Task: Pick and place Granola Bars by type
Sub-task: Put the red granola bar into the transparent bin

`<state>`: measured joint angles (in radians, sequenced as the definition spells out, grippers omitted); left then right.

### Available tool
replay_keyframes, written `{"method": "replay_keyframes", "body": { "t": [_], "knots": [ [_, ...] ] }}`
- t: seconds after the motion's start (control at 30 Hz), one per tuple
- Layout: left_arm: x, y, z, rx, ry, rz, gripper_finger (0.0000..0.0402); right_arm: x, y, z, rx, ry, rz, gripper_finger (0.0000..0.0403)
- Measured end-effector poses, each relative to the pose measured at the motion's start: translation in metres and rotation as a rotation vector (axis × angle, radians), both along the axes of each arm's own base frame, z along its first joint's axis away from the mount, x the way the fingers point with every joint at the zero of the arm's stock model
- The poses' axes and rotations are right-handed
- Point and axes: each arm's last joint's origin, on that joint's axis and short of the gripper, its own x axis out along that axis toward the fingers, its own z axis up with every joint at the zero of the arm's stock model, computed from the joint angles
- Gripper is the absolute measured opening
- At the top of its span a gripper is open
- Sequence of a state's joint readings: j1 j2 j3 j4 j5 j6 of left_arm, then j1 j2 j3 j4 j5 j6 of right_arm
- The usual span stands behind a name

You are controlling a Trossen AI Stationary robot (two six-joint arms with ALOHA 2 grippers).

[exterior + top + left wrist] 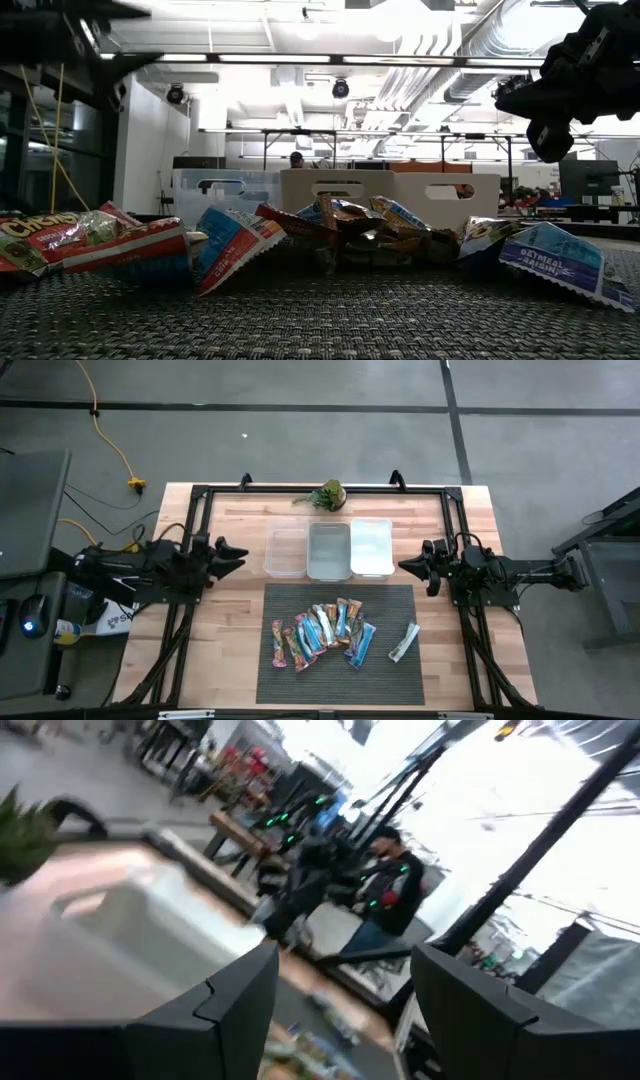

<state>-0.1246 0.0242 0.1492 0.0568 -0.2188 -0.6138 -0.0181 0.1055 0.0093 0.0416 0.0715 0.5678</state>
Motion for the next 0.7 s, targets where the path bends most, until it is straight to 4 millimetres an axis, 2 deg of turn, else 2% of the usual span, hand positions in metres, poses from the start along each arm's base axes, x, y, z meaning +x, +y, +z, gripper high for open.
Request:
{"method": "replay_keyframes", "body": {
  "t": [0.13,0.3,0.43,0.53,0.7],
  "knots": [
    [-0.009,0.001,0.024,0.057,-0.066,0.013,0.0227,0.000,0.000,0.000,0.000,0.000,0.000,0.0000],
    [-0.011,0.001,0.048,0.123,-0.069,0.035,0.0227,0.000,0.000,0.000,0.000,0.000,0.000,0.0000],
    [-0.004,0.000,0.067,0.120,-0.026,0.020,0.0227,0.000,0.000,0.000,0.000,0.000,0.001,0.0000],
    [0.006,-0.001,0.083,0.054,0.033,0.006,0.0227,0.000,0.000,0.000,0.000,0.000,0.000,0.0000],
    [0.023,-0.003,0.118,-0.020,0.105,-0.012,0.0227,0.000,0.000,0.000,0.000,0.000,0.000,0.0000]
  ]
}}
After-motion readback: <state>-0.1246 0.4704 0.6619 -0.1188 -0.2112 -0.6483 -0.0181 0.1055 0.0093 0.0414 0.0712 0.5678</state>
